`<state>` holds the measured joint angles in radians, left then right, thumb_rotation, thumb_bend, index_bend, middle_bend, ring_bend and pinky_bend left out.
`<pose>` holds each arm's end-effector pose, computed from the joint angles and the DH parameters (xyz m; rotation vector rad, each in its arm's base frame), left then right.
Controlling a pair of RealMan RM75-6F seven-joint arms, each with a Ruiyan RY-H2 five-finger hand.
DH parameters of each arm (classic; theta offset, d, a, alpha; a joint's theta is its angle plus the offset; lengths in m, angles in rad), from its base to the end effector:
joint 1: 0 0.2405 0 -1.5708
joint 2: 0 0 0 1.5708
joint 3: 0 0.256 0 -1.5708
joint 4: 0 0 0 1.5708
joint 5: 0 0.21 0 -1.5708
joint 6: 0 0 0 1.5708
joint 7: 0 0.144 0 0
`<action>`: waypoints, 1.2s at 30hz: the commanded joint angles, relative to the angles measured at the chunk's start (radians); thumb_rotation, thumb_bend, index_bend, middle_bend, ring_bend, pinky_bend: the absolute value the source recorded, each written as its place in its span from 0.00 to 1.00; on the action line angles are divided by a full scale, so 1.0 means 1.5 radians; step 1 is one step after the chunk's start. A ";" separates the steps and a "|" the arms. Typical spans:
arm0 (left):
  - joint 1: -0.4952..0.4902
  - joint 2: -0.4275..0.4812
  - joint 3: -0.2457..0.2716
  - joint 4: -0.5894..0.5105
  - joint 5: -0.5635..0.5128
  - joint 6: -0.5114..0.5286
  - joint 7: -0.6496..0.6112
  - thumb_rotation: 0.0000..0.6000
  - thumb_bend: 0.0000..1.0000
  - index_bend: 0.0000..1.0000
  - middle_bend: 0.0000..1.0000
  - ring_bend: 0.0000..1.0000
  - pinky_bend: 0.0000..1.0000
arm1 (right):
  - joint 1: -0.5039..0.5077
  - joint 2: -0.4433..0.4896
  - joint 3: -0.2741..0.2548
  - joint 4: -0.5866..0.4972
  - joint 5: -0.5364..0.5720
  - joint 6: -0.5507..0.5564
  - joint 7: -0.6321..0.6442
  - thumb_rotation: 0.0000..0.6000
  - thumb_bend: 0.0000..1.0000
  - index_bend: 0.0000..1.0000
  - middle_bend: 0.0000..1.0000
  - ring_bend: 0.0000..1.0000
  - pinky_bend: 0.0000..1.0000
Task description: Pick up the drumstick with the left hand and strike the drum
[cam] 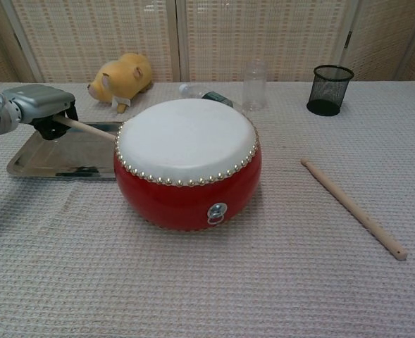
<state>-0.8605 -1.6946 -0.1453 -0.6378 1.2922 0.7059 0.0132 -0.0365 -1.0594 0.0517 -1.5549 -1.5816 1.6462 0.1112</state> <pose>-0.2432 0.4568 0.0216 -1.7882 -0.7057 -0.5906 -0.3238 -0.1420 0.1996 1.3079 -0.8151 0.9575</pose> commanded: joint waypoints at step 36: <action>0.142 0.219 -0.055 -0.375 -0.077 0.179 -0.018 1.00 0.31 0.06 0.04 0.00 0.08 | 0.009 0.025 0.003 0.005 0.012 -0.026 0.066 1.00 0.20 0.02 0.14 0.00 0.07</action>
<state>-0.7041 -1.4158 -0.2292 -1.1396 1.1736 0.9103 -0.0018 -0.0282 -1.0266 0.0562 -1.5492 -1.5671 1.6160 0.2042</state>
